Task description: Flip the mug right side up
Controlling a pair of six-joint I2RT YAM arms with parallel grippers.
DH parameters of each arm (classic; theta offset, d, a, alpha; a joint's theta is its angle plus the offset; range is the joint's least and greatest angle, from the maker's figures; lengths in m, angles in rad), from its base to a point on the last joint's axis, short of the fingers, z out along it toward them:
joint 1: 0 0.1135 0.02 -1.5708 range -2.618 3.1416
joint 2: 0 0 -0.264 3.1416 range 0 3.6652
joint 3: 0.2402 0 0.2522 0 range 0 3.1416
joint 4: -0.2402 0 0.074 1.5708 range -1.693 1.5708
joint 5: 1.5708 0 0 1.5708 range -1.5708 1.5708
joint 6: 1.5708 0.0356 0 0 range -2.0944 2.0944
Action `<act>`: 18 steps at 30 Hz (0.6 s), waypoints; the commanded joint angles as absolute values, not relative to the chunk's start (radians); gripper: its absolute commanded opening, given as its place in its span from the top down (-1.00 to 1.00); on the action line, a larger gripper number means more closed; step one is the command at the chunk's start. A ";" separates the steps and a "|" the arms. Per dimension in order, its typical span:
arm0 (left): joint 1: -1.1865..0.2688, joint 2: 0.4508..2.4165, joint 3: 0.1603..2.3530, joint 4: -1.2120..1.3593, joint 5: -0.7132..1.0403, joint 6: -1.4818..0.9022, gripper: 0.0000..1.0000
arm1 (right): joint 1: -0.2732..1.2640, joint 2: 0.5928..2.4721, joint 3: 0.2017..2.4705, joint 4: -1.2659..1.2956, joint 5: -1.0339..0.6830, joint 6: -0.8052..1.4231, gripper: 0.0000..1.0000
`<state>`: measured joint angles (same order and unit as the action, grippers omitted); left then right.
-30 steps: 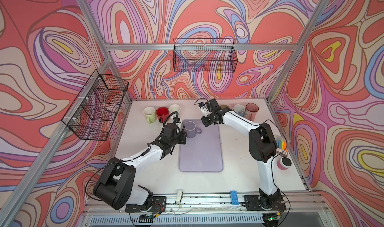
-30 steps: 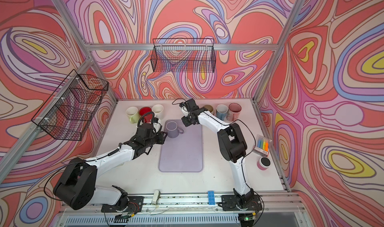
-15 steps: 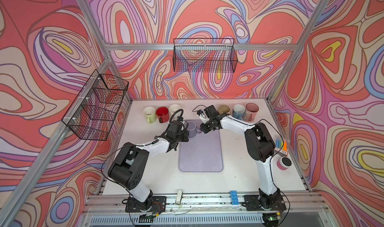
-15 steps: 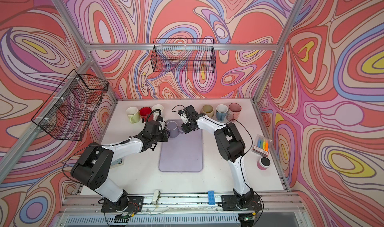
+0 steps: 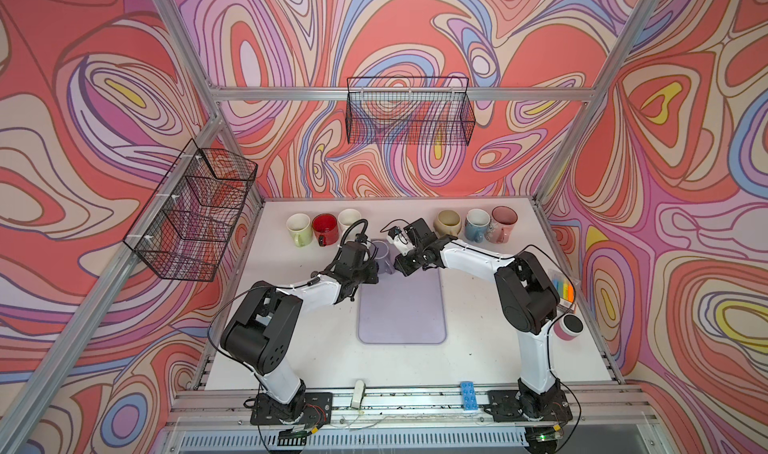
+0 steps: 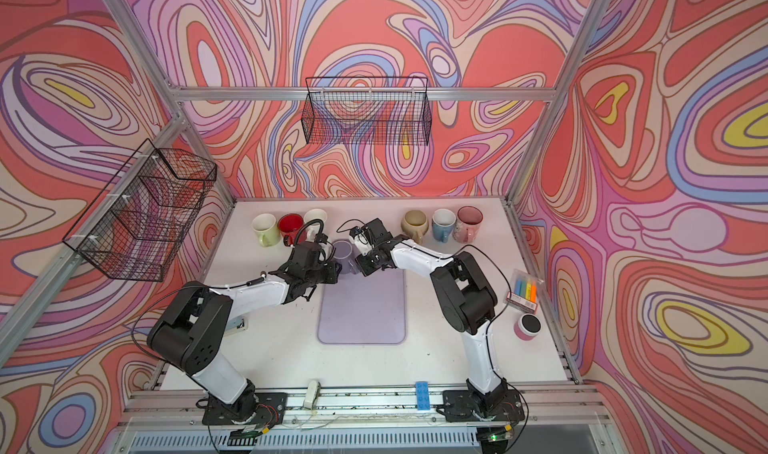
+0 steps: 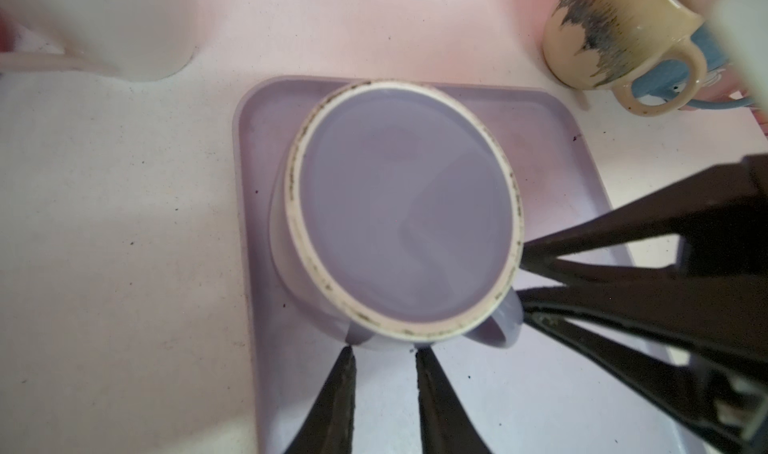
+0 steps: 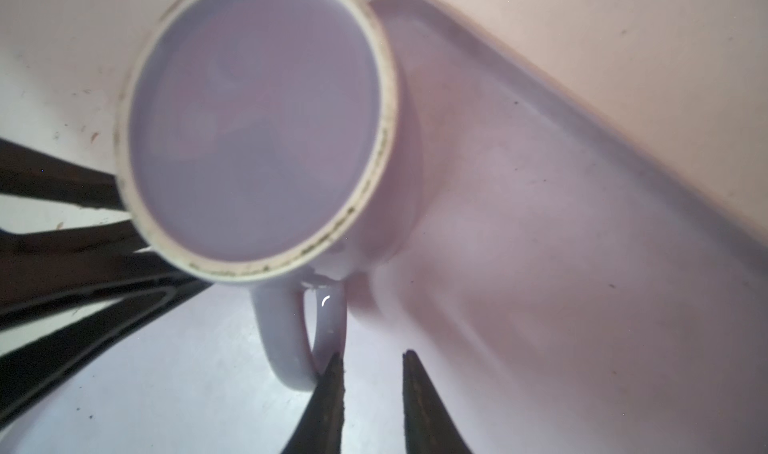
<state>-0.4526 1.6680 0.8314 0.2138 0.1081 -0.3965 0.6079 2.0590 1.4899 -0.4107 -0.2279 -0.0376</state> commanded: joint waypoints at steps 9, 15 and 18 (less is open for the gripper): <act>-0.455 1.538 0.760 0.202 0.103 -0.408 0.37 | 0.622 1.963 1.375 -0.356 -0.224 0.029 0.51; -0.503 1.391 0.757 0.085 0.041 -0.477 -0.15 | 0.572 1.882 1.288 -0.322 -0.172 0.101 0.50; -0.563 1.401 0.816 -0.003 -0.038 -0.564 -0.19 | 0.536 1.811 1.220 -0.271 -0.161 0.160 0.50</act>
<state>-0.5240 1.3930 0.7696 0.1112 0.0437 -0.4759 0.5674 1.8824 1.2591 -0.3325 -0.1917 0.0891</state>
